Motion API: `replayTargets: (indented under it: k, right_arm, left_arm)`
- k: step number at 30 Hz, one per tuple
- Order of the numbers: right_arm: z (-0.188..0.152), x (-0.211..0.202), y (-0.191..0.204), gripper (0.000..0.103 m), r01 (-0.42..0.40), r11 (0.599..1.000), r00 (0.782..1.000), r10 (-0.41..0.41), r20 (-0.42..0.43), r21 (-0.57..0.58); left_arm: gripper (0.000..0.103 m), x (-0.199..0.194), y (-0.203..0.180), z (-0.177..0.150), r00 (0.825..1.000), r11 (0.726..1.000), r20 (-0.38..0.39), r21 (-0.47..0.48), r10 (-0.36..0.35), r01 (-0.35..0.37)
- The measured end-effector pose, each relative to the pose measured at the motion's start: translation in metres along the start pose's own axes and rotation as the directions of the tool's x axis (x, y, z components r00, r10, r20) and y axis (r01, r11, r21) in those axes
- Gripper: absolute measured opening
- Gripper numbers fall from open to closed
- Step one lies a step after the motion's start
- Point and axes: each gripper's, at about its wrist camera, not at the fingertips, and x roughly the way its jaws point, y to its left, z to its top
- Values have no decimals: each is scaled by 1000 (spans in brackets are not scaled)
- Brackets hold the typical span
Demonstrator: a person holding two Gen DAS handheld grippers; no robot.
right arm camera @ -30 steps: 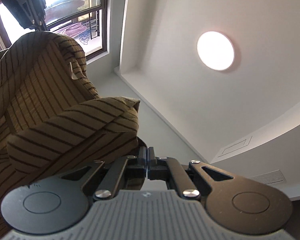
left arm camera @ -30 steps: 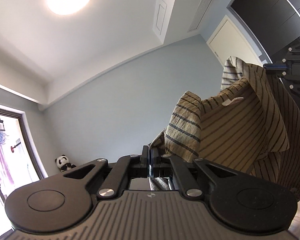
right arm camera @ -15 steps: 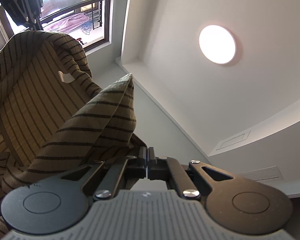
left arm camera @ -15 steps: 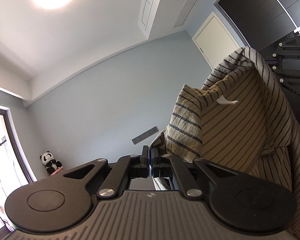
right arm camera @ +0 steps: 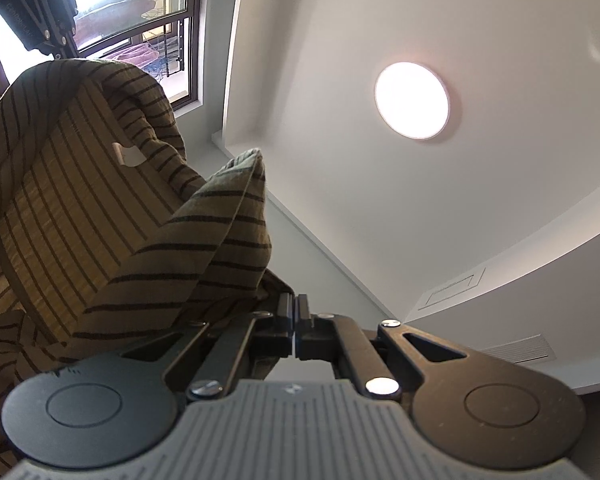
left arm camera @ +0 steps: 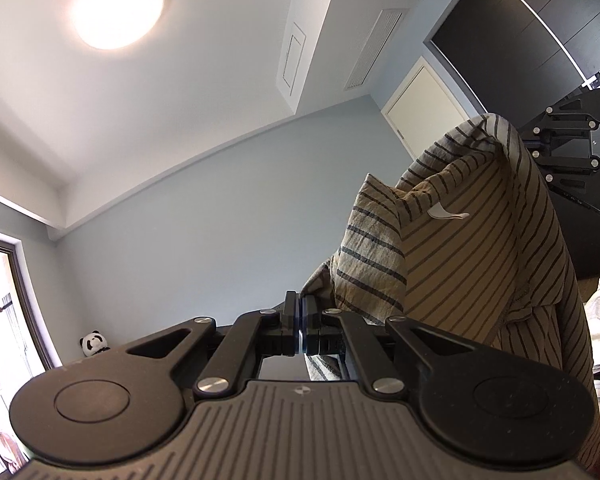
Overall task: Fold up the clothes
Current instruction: 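Hold the striped shirt up by both grippers and let it hang open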
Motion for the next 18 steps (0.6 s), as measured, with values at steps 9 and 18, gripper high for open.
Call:
replayTargets:
  k: [9, 18]
  right_arm:
    - [-7, -12, 2, 1, 5, 1000, 1000, -5, 9, 2]
    - [-26, -18, -5, 1, -21, 1000, 1000, 21, -22, 7]
  left_arm:
    - [0, -10, -3, 5, 1000, 1000, 6, 17, 17, -17]
    - [0, 3, -3, -8, 999, 1000, -32, 12, 7, -6]
